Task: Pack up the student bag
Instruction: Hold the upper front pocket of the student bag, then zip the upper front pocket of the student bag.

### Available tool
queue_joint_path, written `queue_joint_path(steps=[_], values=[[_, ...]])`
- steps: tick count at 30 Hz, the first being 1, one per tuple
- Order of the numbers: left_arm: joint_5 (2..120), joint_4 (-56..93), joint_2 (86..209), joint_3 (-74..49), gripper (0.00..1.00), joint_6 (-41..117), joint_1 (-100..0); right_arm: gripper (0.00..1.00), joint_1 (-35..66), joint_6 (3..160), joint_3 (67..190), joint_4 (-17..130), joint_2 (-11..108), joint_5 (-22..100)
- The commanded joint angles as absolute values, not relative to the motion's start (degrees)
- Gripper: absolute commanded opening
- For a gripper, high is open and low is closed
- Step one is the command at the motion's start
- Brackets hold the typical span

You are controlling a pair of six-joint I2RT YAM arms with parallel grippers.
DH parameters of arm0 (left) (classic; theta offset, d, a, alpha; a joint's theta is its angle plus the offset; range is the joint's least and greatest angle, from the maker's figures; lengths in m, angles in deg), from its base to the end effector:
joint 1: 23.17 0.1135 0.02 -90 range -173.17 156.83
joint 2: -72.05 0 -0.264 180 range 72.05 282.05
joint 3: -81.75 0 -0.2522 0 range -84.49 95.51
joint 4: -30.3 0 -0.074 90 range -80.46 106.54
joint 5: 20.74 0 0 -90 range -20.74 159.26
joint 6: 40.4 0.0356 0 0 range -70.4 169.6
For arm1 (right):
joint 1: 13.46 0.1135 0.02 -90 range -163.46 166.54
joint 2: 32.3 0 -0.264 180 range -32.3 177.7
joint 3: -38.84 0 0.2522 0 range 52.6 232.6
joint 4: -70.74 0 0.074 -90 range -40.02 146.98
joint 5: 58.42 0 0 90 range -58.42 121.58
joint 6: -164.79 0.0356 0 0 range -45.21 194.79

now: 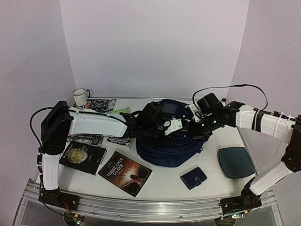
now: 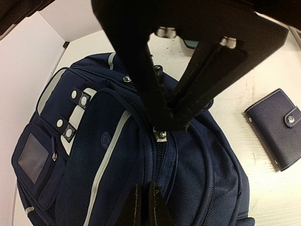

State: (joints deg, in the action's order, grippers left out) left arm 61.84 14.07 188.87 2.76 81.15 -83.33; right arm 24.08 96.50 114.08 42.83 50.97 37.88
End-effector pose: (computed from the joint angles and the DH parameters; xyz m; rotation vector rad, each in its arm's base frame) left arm 0.2321 -0.4138 0.2224 1.5996 1.4447 -0.4301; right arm 0.2572 0.2026 0.2762 -0.3776 2.2511 0.6846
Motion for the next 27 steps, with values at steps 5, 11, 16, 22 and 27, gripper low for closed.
queue_joint_path(steps=[5, 11, 16, 22, 27], values=[[62.5, 16.8, 187.4, 2.1, 0.00, 81.7, -83.9, 0.00, 24.4, 93.6, 116.4, 40.5, 49.9, 31.0], [63.5, 19.9, 183.2, -3.9, 0.00, 82.4, -83.9, 0.00, 21.3, 90.2, 116.2, 37.2, 50.7, 21.6], [63.7, 21.0, 181.5, -6.7, 0.00, 82.1, -83.9, 0.00, 18.0, 89.6, 115.9, 37.1, 54.1, 17.7], [62.5, 22.4, 180.9, -7.2, 0.00, 80.1, -83.9, 0.00, 17.2, 89.0, 117.4, 39.9, 57.3, 26.1], [67.4, 23.1, 182.3, -4.7, 0.00, 77.7, -83.7, 0.15, 17.3, 87.7, 116.0, 42.4, 55.5, 30.5]])
